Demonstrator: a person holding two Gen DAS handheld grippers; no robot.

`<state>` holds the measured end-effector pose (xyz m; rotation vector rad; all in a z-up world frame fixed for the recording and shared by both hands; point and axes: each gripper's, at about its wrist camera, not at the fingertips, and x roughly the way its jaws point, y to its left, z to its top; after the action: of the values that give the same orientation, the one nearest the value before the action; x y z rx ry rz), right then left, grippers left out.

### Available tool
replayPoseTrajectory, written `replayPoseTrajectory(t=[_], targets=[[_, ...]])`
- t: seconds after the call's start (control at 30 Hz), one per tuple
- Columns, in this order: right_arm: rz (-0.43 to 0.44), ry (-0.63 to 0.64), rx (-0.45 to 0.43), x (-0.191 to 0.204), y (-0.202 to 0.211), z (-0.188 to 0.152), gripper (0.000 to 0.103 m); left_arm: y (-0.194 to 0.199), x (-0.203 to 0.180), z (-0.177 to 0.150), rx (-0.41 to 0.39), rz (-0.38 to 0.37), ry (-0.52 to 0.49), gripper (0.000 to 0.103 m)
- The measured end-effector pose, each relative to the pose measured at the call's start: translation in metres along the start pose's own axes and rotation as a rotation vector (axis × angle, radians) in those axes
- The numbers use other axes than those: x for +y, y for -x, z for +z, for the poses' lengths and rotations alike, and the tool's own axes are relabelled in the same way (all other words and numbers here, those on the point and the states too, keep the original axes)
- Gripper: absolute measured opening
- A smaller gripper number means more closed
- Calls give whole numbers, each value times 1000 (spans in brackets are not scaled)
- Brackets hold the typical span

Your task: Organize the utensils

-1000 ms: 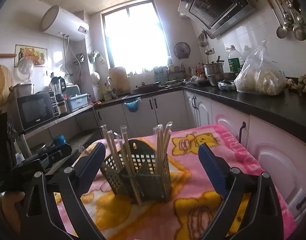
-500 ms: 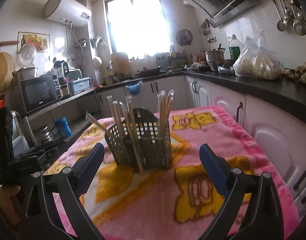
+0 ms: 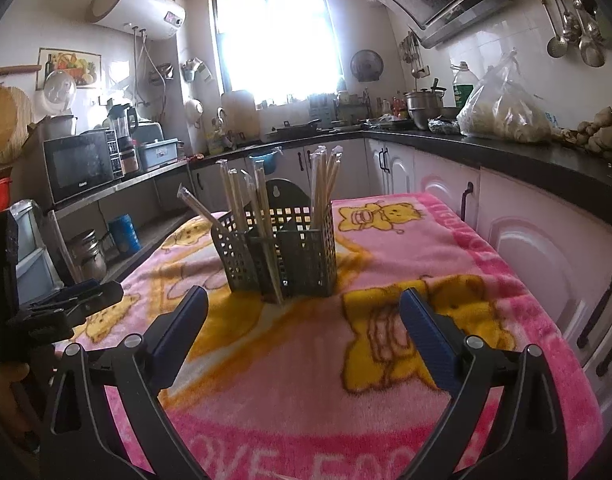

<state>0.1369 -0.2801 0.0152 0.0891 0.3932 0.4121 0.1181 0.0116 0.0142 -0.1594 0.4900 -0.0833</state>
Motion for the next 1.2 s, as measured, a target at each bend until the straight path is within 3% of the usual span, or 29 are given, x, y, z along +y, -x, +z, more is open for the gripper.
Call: replayPoseTrajectory(t=[0.2, 0.63, 1.0, 1.2], targets=[[-6, 11, 9, 2, 5, -15, 94, 4, 6, -18, 19, 11, -7, 92], [-60, 106, -100, 26, 31, -48, 97, 16, 2, -49, -18, 19, -26, 92], [-89, 40, -48, 21, 25, -73, 97, 26, -2, -67, -41, 16, -43, 92], [-128, 32, -105, 22, 35, -80, 97, 30, -1, -76, -67, 33, -43, 92]])
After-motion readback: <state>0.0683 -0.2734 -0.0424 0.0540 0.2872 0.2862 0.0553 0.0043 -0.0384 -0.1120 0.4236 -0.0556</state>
